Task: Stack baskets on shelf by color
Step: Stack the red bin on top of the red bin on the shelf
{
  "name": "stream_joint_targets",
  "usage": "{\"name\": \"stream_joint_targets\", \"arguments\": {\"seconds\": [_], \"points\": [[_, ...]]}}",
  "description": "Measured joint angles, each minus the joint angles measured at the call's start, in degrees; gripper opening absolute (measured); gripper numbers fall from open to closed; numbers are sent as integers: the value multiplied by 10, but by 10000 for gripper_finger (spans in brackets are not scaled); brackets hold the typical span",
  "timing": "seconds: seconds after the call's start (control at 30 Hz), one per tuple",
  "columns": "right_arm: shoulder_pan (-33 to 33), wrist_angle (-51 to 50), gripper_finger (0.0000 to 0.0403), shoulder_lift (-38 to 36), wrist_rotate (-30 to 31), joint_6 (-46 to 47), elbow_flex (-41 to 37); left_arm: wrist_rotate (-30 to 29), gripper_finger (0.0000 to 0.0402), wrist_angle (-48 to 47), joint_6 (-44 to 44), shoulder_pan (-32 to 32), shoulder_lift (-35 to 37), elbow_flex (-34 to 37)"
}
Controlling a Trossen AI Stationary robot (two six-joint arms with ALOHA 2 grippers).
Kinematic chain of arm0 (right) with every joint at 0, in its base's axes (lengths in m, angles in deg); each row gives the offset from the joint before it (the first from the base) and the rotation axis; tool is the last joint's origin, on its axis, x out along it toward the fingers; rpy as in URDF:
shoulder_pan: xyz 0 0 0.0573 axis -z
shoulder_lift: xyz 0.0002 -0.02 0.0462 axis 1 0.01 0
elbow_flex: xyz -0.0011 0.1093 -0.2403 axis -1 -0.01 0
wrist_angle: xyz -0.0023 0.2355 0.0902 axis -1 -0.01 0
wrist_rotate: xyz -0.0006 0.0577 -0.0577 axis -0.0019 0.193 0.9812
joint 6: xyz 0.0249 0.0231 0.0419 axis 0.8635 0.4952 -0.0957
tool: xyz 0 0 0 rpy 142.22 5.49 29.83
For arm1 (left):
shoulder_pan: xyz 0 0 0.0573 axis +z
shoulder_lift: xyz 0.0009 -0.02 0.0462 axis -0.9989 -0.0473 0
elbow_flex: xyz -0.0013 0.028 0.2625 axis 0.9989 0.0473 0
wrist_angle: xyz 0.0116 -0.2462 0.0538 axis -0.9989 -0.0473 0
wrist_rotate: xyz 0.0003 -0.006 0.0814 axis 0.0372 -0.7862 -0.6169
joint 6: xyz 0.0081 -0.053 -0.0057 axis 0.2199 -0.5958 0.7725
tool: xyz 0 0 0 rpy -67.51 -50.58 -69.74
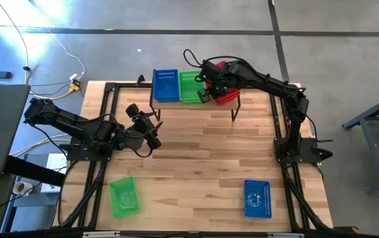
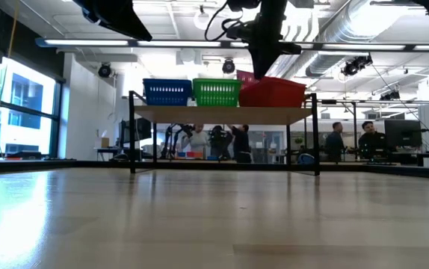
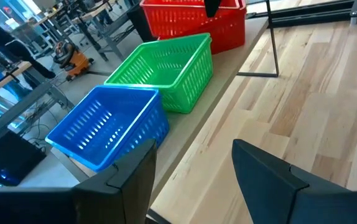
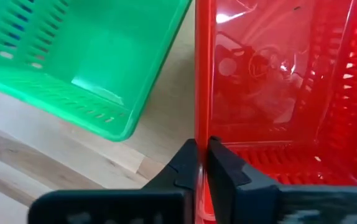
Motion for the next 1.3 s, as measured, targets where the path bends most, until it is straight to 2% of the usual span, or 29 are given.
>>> {"name": "stream_joint_targets", "arguments": {"seconds": [0.53,1.3], "points": [[-1,21,3,0,17,0,0,0,200,-8,0,0,0,0],[-5,22,0,-32,84,-4,0,11,200,-8,0,0,0,0]]}}
